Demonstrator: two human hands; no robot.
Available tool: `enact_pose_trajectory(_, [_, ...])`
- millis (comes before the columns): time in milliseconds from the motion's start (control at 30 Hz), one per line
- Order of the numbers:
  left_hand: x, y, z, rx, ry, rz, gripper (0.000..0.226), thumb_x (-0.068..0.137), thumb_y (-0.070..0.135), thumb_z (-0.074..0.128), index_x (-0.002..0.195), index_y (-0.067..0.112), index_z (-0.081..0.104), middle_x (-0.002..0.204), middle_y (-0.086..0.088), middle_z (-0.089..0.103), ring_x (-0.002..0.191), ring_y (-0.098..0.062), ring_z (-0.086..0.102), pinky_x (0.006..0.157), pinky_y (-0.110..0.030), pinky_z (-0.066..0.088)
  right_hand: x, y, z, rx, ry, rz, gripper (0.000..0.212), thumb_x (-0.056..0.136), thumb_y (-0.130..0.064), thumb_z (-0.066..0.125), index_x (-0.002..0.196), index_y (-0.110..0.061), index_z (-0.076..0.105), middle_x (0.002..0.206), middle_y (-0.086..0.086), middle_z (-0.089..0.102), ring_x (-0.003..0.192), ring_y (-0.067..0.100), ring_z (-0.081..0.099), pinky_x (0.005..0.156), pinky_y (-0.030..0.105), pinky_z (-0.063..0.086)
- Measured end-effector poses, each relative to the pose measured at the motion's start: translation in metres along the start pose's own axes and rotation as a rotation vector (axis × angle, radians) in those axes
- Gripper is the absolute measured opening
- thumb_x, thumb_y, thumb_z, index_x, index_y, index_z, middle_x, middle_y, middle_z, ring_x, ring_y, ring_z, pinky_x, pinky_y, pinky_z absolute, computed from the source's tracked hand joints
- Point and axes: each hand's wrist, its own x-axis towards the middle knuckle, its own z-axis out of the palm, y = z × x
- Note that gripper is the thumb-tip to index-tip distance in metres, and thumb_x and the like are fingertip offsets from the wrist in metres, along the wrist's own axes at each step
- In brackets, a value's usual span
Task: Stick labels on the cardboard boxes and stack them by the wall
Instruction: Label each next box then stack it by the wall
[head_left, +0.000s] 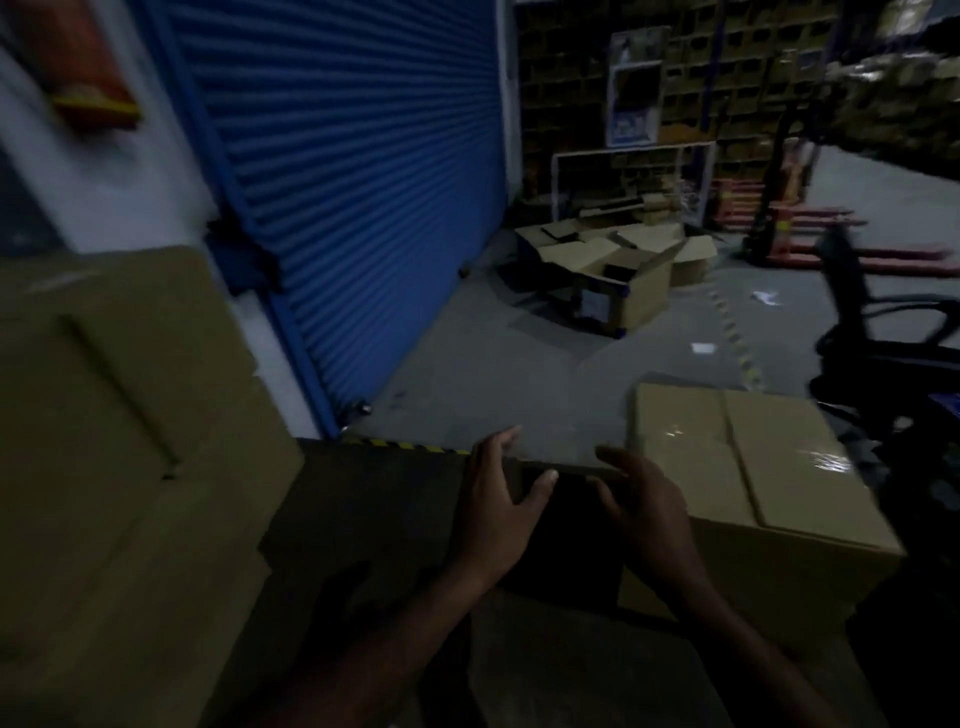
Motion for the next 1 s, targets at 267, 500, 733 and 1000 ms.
enact_pose_trajectory(267, [-0.036,0.014,-0.158,0.139,0.251,0.1,0.057,0.087,0.051,0.066,0.138,0.039,0.042,0.138,0.022,0.047,0.13,0.005,0.042,0.102,-0.01,0.034,-0.001,-0.148,0.074,0.243,-0.179,-0.265,0.04,0.088,-0.022,0.065,0.127,-0.018,0.057,0.125,-0.008,0.058,0.112,0.007,0.055,0.096,0.029,0.047])
enact_pose_trajectory(500, [-0.057,0.019,-0.31,0.181,0.487,0.165,0.054,0.09,0.037,0.07,0.137,0.025,0.047,0.135,0.014,0.05,0.128,0.003,0.043,0.103,-0.013,0.037,-0.022,-0.286,0.141,0.39,-0.287,-0.388,0.038,0.088,-0.027,0.065,0.124,-0.023,0.058,0.121,-0.011,0.06,0.105,0.003,0.06,0.088,0.02,0.05])
enact_pose_trajectory(733, [-0.089,-0.023,-0.462,0.171,0.673,0.165,0.05,0.089,0.038,0.069,0.133,0.035,0.047,0.133,0.023,0.047,0.126,0.002,0.045,0.104,-0.032,0.046,-0.066,-0.408,0.222,0.492,-0.333,-0.331,0.034,0.092,-0.032,0.059,0.125,-0.024,0.057,0.119,-0.014,0.059,0.106,-0.001,0.056,0.077,0.008,0.041])
enact_pose_trajectory(1000, [-0.104,-0.106,-0.599,0.171,1.035,-0.059,0.057,0.09,0.042,0.064,0.139,0.02,0.044,0.14,-0.002,0.044,0.127,-0.019,0.045,0.094,-0.032,0.041,-0.084,-0.487,0.293,0.605,-0.318,-0.064,0.056,0.09,-0.055,0.051,0.133,-0.021,0.048,0.127,-0.006,0.054,0.111,0.013,0.053,0.077,0.027,0.048])
